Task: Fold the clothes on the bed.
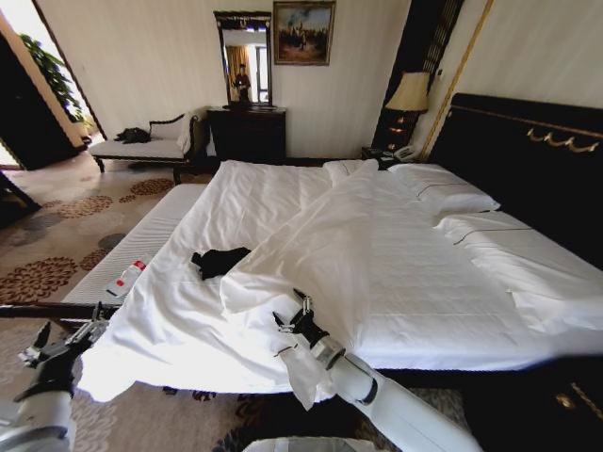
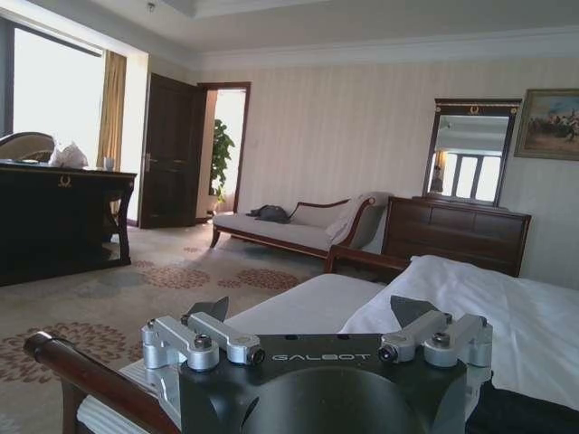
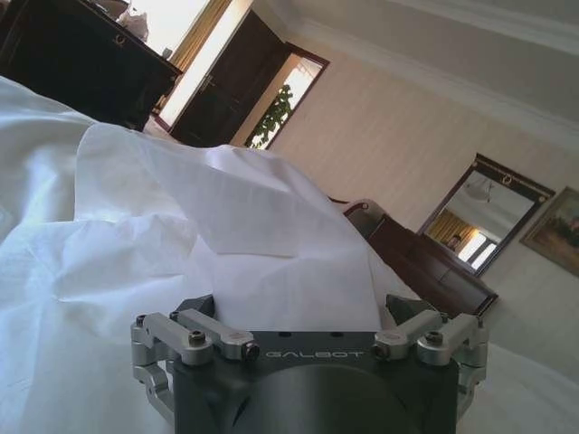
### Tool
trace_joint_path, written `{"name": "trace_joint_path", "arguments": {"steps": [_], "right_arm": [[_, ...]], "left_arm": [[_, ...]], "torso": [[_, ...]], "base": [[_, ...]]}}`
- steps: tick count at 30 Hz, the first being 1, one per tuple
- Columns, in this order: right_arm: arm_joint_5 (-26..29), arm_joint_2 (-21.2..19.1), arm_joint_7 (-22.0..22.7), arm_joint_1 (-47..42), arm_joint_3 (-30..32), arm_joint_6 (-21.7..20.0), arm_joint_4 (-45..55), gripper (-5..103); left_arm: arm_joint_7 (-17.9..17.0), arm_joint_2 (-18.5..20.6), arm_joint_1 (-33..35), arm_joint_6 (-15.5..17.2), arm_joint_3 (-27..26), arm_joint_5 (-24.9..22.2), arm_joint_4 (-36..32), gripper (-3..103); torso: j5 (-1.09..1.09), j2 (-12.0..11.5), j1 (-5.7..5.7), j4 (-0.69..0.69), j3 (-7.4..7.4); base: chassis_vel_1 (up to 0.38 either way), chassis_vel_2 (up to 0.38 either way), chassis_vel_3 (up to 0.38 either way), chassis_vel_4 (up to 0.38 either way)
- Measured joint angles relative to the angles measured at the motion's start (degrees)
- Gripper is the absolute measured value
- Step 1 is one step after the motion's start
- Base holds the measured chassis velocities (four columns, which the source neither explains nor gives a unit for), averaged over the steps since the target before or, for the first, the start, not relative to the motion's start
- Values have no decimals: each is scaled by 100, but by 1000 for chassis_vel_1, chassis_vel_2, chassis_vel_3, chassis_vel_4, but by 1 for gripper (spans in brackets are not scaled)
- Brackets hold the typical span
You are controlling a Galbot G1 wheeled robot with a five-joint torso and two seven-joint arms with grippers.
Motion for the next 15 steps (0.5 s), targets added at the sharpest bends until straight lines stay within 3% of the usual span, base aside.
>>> {"name": "trace_joint_path", "arguments": {"steps": [9, 15], "right_arm": [[-262, 302, 210, 744, -576, -215, -499, 100], [-261, 665, 706, 1481, -1124, -865, -927, 100]], "left_arm": [[-1, -31, 8, -2, -13, 20, -25, 100], [-2, -41, -22, -5, 18, 38, -22, 100]], "torso": [[0, 0, 0, -1, 0], [0, 0, 0, 0, 1]], "base": [[0, 0, 0, 0], [0, 0, 0, 0]]}}
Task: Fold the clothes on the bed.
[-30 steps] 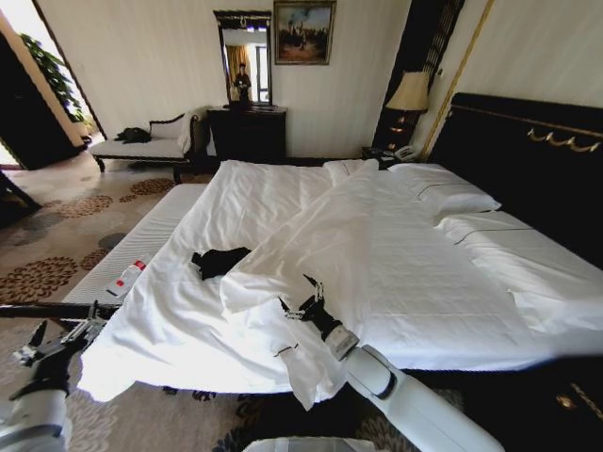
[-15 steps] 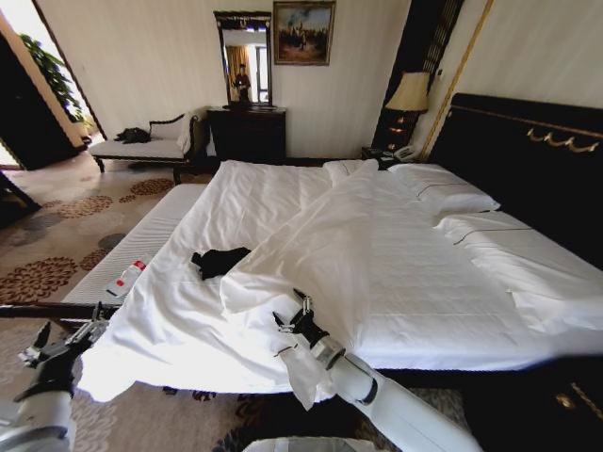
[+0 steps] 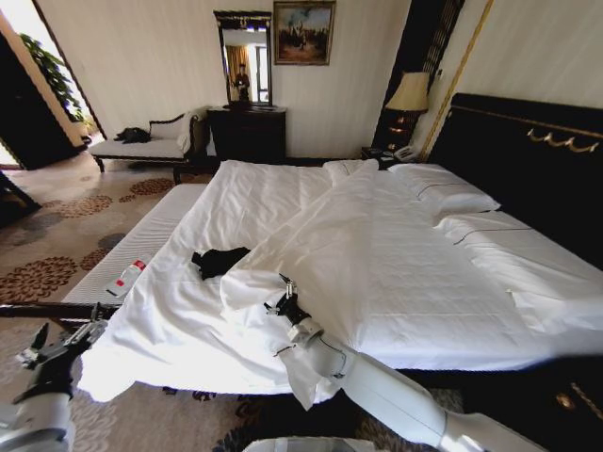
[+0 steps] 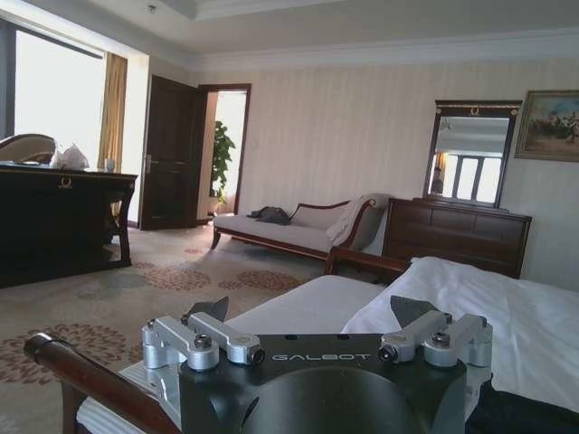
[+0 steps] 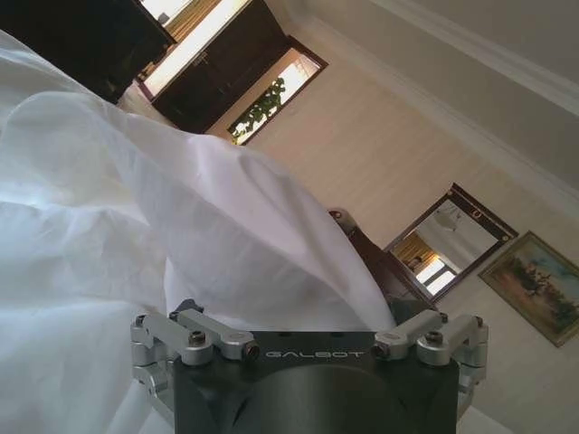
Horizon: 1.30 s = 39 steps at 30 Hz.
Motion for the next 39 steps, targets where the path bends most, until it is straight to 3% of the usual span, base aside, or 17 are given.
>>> {"name": "trace_joint_path", "arguments": {"steps": [8, 11, 16, 18, 22, 23, 24, 25, 26, 29, 31, 34, 36, 37, 39], "right_arm": [[388, 420, 488, 511, -687, -1045, -158, 100], [425, 512, 631, 546, -808, -1146, -209, 100], [450, 749, 758, 611, -930, -1093, -485, 100], [486, 882, 692, 644, -909, -897, -684, 103], [495, 982, 702, 676, -869, -595, -894, 99], [517, 996, 730, 686, -876, -546, -947, 89], [537, 997, 738, 689, -879, -531, -961, 89], [555, 997, 739, 689, -882, -526, -965, 78], [555, 997, 739, 689, -882, -526, -965, 78], [624, 991, 739, 676, -883, -517, -957, 61], [643, 989, 739, 671, -883, -516, -948, 61], [776, 990, 739, 666, -868, -514, -942, 45], [799, 994, 740, 666, -859, -514, -947, 45], [831, 1009, 745, 670, -832, -514, -971, 34], [850, 1032, 754, 679, -802, -516, -1002, 28]], "left_arm": [[-3, 53, -104, -4, 5, -34, 115, 100], [-3, 69, -136, -6, 5, -44, 154, 100], [-3, 87, -213, -10, 29, -51, 239, 100], [-4, 99, -251, -11, 59, -51, 290, 100], [-4, 127, -289, -12, 72, -51, 339, 100], [-4, 140, -301, -12, 74, -52, 356, 100], [-4, 149, -307, -12, 74, -55, 365, 100], [-4, 156, -311, -12, 75, -57, 372, 100], [-4, 156, -311, -12, 75, -57, 372, 100], [-4, 184, -328, -12, 77, -71, 392, 100], [-4, 191, -335, -12, 77, -75, 397, 100], [-4, 195, -350, -11, 104, -79, 403, 100], [-4, 194, -352, -11, 113, -78, 403, 100], [-4, 191, -354, -11, 133, -77, 404, 100], [-4, 190, -356, -11, 146, -74, 407, 100]], "torso": [[0, 0, 0, 0, 0], [0, 0, 0, -1, 0], [0, 0, 0, 0, 0], [0, 0, 0, 0, 0], [0, 0, 0, 0, 0], [0, 0, 0, 0, 0], [0, 0, 0, -1, 0], [0, 0, 0, 0, 0], [0, 0, 0, 0, 0], [1, 0, 0, 0, 0], [1, 0, 0, -1, 0], [1, 0, 0, 0, 0], [1, 0, -1, 0, 0], [1, 0, -1, 0, 0], [1, 0, -1, 0, 0]], "base": [[0, 0, 0, 0], [0, 0, 0, 0], [0, 0, 0, 0], [0, 0, 0, 0], [0, 0, 0, 0], [0, 0, 0, 0], [0, 0, 0, 0], [0, 0, 0, 0], [0, 0, 0, 0], [0, 0, 0, 0], [0, 0, 0, 0], [0, 0, 0, 0], [0, 0, 0, 0], [0, 0, 0, 0], [0, 0, 0, 0]]}}
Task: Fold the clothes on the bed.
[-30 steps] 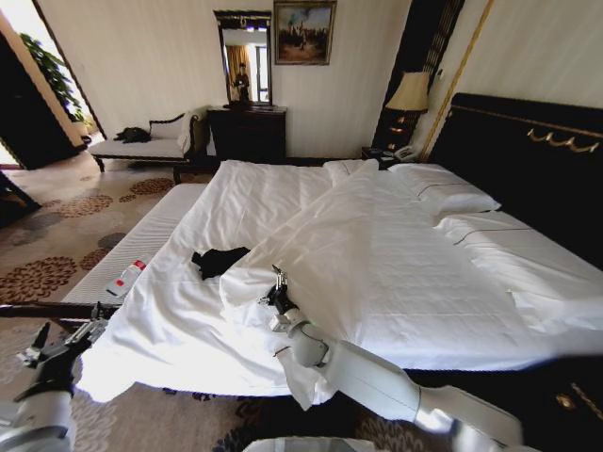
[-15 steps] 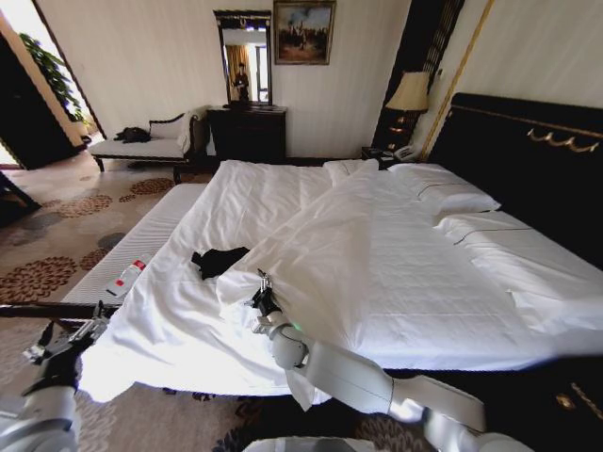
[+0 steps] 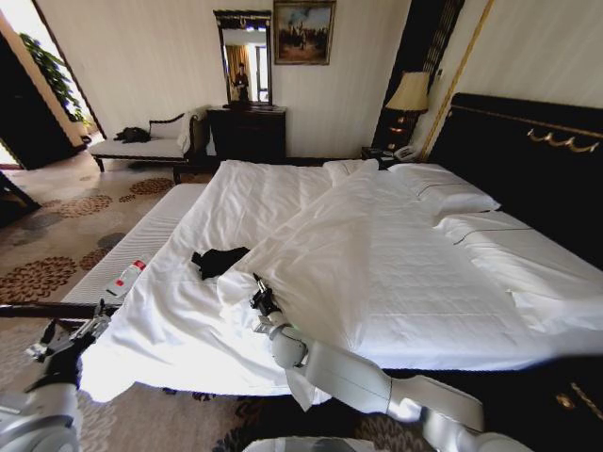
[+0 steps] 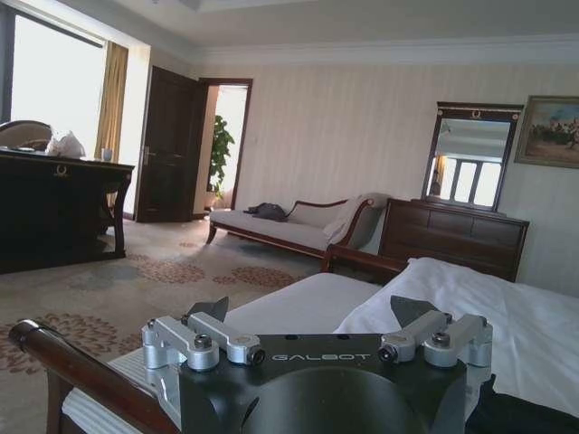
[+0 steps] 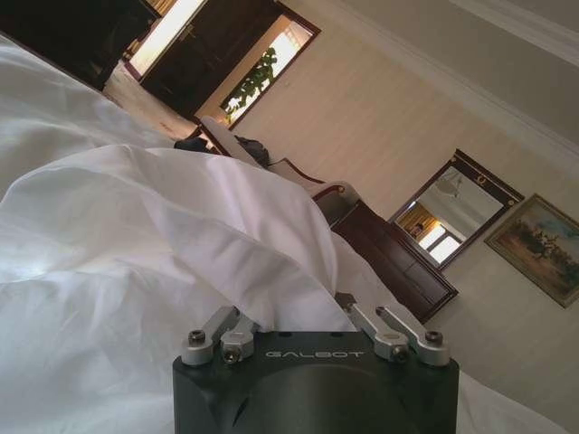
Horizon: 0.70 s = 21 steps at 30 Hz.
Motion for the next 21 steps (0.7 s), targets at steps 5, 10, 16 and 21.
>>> {"name": "trace_joint_path", "arguments": {"steps": [5, 10, 16, 21], "right_arm": [[97, 112, 134, 57, 143, -103, -141, 13], [172, 146, 305, 51, 281, -290, -146, 3], [519, 43, 472, -292, 940, -284, 390, 3], [830, -190, 409, -684, 1605, 103, 1169, 3]], "left_arm": [[1, 5, 3, 0, 18, 4, 2, 100], [1, 36, 21, 0, 5, -24, -28, 100], [1, 79, 52, 0, 5, -60, -87, 100], [2, 96, 49, 0, 65, -63, -105, 100]], "torso": [[0, 0, 0, 0, 0], [0, 0, 0, 1, 0], [1, 0, 0, 1, 0], [1, 0, 0, 1, -1]], "base": [[0, 0, 0, 0], [0, 0, 0, 0], [0, 0, 0, 0], [0, 0, 0, 0]]}}
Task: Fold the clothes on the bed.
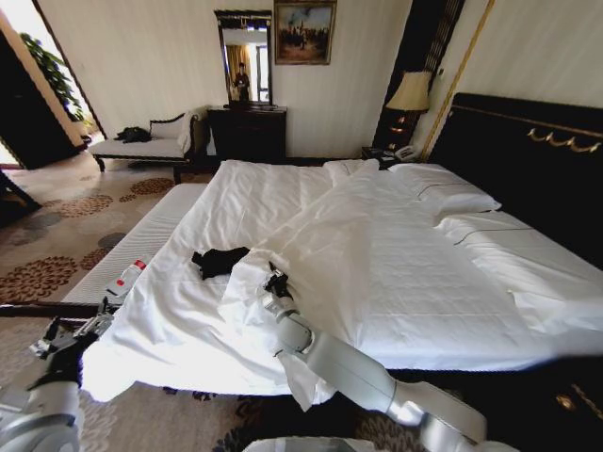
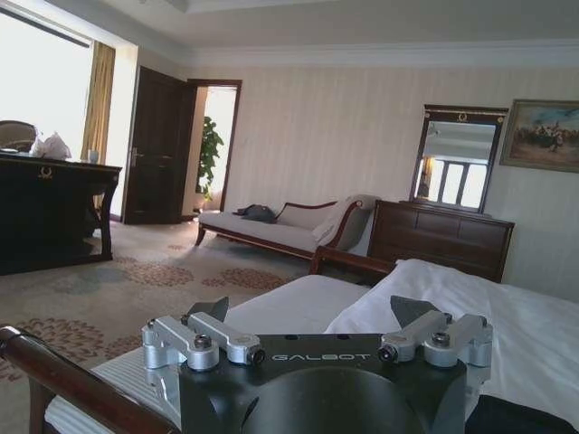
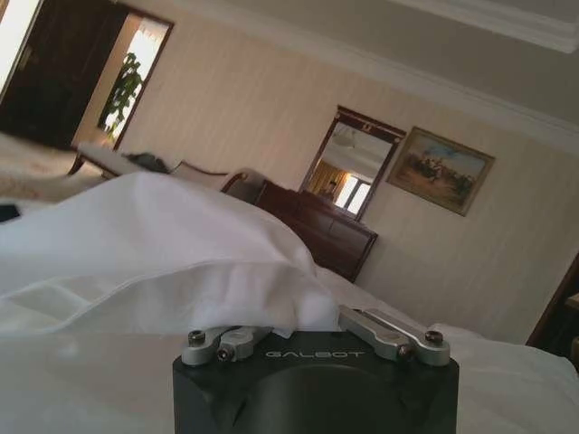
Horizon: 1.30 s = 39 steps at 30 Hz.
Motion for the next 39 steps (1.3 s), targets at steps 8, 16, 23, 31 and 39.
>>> {"name": "trace_joint_path", "arguments": {"steps": [8, 16, 23, 31, 39], "right_arm": [[394, -628, -627, -1361, 1553, 990, 1285, 3], [1144, -989, -1617, -3024, 3929, 1844, 2322, 3], [1962, -774, -1641, -3856, 5521, 2019, 2866, 3], [2646, -441, -1493, -4630, 7122, 2213, 2883, 3], [3005, -212, -998, -5151, 8191, 2385, 2485, 3]], "left_arm": [[2, 1, -32, 1, 176, 2, -49, 100], [-1, 2, -41, -6, 392, 21, -143, 100], [-1, -80, -108, -9, 811, 175, -242, 100], [-1, -90, -282, -14, 1198, 251, -223, 100], [-4, -139, -513, -44, 1567, 367, -44, 100]], "torso": [[2, 0, 0, -1, 0], [-1, 1, 0, -2, -1], [2, 0, 0, 1, 0], [1, 0, -1, -2, 0], [-1, 0, 0, 0, 0]], "base": [[0, 0, 0, 0], [0, 0, 0, 0], [0, 0, 0, 0], [0, 0, 0, 0], [0, 0, 0, 0]]}}
